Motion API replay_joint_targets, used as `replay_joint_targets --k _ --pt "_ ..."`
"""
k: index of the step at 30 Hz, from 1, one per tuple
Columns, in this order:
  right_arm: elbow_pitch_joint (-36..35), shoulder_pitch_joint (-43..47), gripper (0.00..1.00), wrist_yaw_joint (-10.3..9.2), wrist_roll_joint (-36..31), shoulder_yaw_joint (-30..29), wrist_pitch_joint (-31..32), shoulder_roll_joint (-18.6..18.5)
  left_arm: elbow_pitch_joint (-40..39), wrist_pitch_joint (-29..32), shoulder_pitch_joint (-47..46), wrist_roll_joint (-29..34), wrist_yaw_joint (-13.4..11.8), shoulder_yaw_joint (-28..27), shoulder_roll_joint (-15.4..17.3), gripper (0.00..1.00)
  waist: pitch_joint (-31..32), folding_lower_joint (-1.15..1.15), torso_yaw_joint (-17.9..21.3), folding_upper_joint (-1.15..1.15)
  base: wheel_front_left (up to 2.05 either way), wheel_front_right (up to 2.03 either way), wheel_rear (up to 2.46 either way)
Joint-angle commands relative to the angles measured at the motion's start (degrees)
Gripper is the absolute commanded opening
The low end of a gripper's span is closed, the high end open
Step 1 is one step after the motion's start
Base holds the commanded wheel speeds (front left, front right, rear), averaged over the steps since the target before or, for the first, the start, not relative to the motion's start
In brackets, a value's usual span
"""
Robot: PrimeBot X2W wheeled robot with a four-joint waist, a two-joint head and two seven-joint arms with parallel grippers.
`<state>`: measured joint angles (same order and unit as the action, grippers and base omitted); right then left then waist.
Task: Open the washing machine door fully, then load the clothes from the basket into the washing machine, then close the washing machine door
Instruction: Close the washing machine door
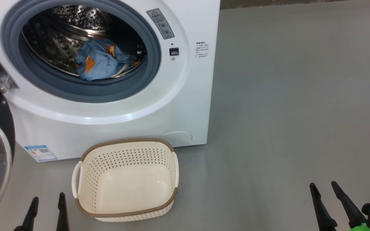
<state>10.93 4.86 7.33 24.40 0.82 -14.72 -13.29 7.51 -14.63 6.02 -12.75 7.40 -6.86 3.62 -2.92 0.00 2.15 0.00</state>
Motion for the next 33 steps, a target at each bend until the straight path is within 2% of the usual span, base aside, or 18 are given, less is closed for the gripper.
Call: replay_joint_targets --k 1,9,16,23,33 --pt "-1.5 -0.9 1.0 0.16 0.0 1.0 -0.3 -1.2 -1.7 -0.4 -0.9 0.3 0.1 -1.8 0.6 1.0 0.0 0.0 0.0 0.0 -0.64 0.64 0.0" --pt "-1.5 -1.0 1.0 0.16 0.0 1.1 -0.3 -1.2 -1.7 -0.4 -1.3 0.0 0.1 -1.9 0.3 1.0 0.1 0.0 -0.8 0.0 -0.15 0.15 0.0" --pt "-1.6 -1.4 1.0 0.16 0.0 2.3 -0.3 -1.5 -1.4 -0.4 -1.6 -0.7 0.1 -2.3 0.0 1.0 0.4 0.0 -4.0 0.0 0.0 0.0 0.0" --pt "-1.2 -2.6 1.0 0.16 0.2 4.5 -0.3 -1.7 -0.7 -0.4 -1.3 -1.6 0.1 -4.3 -0.4 1.0 0.6 0.0 -9.6 0.0 0.0 0.0 0.0" --pt "0.5 -6.6 1.0 0.16 0.7 10.4 -0.3 -2.6 1.1 -0.4 -0.1 -3.5 -0.2 -5.5 -0.7 1.0 0.8 0.0 -20.4 0.0 0.0 0.0 0.0"
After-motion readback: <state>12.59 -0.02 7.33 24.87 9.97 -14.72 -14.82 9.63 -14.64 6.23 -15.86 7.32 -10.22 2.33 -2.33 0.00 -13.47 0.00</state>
